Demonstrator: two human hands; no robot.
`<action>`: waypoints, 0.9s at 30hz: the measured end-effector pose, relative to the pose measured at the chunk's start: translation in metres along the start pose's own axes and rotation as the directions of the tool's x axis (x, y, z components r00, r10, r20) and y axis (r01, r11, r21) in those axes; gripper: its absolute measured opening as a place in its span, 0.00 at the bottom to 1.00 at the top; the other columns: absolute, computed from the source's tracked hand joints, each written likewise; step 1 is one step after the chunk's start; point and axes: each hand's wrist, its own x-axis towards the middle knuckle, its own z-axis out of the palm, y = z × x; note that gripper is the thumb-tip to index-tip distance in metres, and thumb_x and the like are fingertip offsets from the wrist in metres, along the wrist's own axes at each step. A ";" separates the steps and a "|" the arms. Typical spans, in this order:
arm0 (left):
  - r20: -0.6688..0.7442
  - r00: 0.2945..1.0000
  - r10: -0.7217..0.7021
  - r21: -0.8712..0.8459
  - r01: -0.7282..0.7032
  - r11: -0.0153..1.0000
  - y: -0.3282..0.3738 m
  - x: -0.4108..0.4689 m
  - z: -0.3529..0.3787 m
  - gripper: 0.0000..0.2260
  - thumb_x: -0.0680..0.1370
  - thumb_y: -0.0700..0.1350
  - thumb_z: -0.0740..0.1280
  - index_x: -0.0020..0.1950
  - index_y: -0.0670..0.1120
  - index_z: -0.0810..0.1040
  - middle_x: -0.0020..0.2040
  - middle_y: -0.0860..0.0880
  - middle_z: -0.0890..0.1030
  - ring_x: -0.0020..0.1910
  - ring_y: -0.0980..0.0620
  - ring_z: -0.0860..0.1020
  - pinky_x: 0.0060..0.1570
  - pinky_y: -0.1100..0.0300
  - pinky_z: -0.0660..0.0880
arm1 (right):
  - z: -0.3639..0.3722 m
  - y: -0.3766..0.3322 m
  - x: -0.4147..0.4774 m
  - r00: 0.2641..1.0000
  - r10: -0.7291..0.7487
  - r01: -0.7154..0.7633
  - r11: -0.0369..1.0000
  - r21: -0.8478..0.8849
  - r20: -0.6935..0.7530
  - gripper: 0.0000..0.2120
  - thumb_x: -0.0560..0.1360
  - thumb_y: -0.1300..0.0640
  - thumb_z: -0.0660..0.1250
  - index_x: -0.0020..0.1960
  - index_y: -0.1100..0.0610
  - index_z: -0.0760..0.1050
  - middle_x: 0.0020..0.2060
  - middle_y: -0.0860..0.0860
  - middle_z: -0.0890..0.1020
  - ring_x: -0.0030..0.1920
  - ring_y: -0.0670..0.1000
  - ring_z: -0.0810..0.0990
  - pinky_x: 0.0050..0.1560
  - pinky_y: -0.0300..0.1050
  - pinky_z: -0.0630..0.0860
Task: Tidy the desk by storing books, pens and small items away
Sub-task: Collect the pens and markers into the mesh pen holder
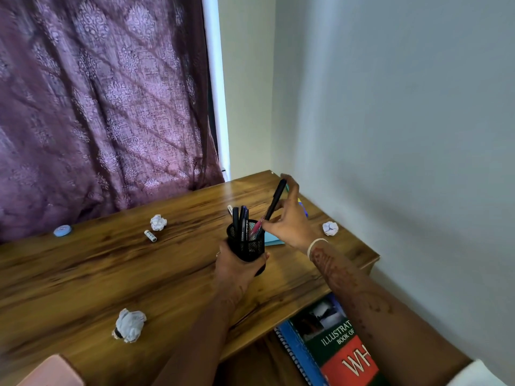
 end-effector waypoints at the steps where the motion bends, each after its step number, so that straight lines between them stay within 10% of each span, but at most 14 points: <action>1: 0.008 1.000 0.000 -0.003 0.000 1.000 0.001 0.000 0.000 0.42 0.60 0.54 0.82 0.68 0.47 0.66 0.64 0.50 0.76 0.63 0.50 0.75 0.60 0.53 0.74 | 0.001 -0.001 -0.001 1.000 0.009 -0.008 0.999 -0.038 0.020 0.52 0.65 0.63 0.78 0.75 0.46 0.46 0.44 0.47 0.79 0.39 0.49 0.83 0.44 0.44 0.82; 9: -0.024 1.000 -0.008 -0.008 0.008 1.000 0.004 0.011 0.004 0.41 0.61 0.54 0.81 0.68 0.46 0.67 0.65 0.49 0.76 0.64 0.49 0.74 0.58 0.56 0.72 | 0.006 0.013 0.011 0.995 -0.095 0.095 0.990 -0.109 0.003 0.06 0.73 0.54 0.71 0.49 0.53 0.79 0.49 0.50 0.81 0.45 0.44 0.82 0.49 0.46 0.81; 16: -0.057 0.998 0.007 -0.044 -0.009 0.999 0.006 0.044 0.008 0.38 0.61 0.54 0.82 0.64 0.49 0.68 0.62 0.52 0.77 0.60 0.53 0.75 0.55 0.61 0.72 | -0.010 0.050 0.063 0.990 0.010 -0.041 0.974 -0.221 -0.141 0.11 0.80 0.52 0.61 0.48 0.53 0.82 0.41 0.56 0.85 0.41 0.56 0.82 0.46 0.52 0.79; 27: -0.160 0.987 -0.004 -0.099 -0.012 0.995 0.001 0.101 0.020 0.39 0.60 0.53 0.82 0.66 0.52 0.67 0.57 0.59 0.74 0.59 0.58 0.73 0.56 0.63 0.70 | -0.020 0.143 0.176 0.977 0.214 -0.096 0.528 -0.844 0.023 0.19 0.75 0.52 0.61 0.65 0.49 0.74 0.61 0.55 0.78 0.64 0.58 0.72 0.64 0.54 0.67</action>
